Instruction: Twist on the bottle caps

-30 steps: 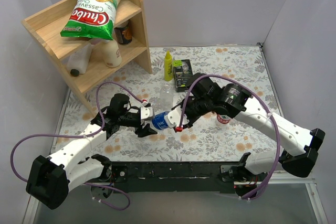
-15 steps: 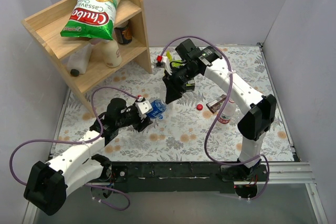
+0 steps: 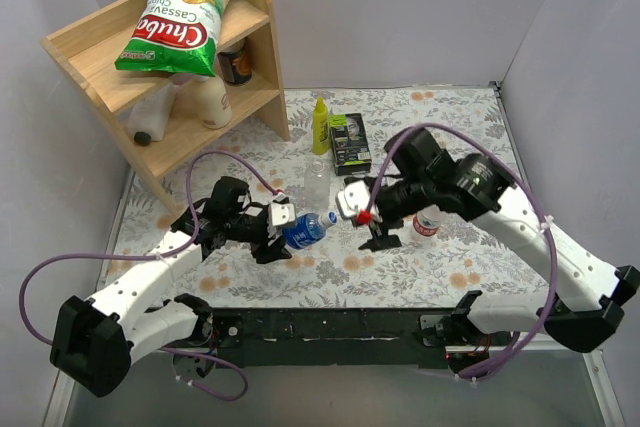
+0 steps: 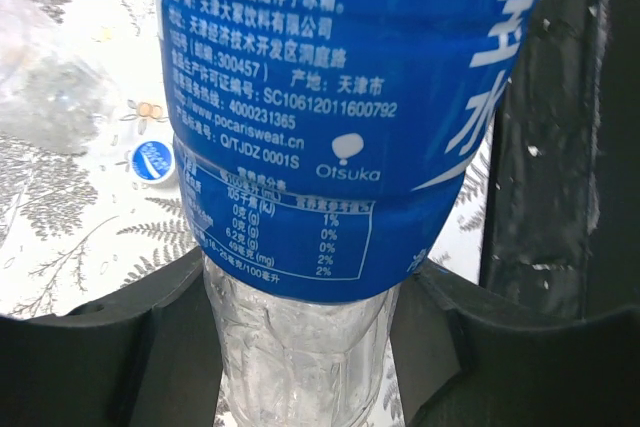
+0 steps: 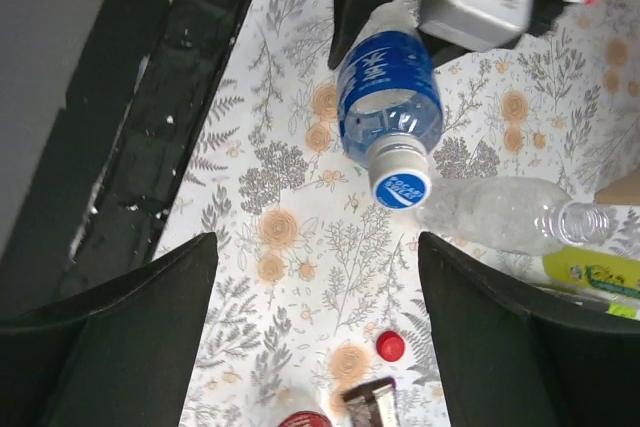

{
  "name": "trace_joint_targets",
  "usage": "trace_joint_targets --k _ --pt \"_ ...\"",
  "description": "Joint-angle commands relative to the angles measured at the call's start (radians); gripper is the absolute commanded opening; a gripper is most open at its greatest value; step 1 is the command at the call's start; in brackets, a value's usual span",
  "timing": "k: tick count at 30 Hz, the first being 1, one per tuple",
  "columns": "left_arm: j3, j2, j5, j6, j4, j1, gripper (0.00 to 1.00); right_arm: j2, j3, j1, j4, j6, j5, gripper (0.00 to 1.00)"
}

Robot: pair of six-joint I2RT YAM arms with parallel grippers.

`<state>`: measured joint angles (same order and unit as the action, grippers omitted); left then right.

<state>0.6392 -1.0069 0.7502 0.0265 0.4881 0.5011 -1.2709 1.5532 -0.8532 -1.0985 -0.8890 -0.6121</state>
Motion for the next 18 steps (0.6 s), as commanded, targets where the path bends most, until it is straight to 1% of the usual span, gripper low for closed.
trace_joint_targets --k 1,2,3,5,14,18 --pt "0.074 0.002 0.075 -0.115 0.124 0.002 0.0 0.08 -0.16 -0.084 0.232 -0.209 0.178 0.84" --pt "0.08 0.001 0.08 -0.122 0.129 0.001 0.0 0.087 -0.18 -0.099 0.271 -0.217 0.198 0.82" --pt "0.095 -0.002 0.093 -0.132 0.139 0.001 0.0 0.093 -0.182 -0.106 0.284 -0.226 0.201 0.77" --pt "0.109 -0.015 0.104 -0.151 0.161 0.001 0.0 0.084 -0.182 -0.121 0.307 -0.229 0.199 0.73" --pt "0.154 -0.044 0.113 -0.157 0.17 0.001 0.0 0.056 -0.185 -0.155 0.338 -0.251 0.173 0.57" --pt "0.159 -0.044 0.113 -0.158 0.164 0.001 0.0 0.041 -0.183 -0.158 0.292 -0.289 0.173 0.52"
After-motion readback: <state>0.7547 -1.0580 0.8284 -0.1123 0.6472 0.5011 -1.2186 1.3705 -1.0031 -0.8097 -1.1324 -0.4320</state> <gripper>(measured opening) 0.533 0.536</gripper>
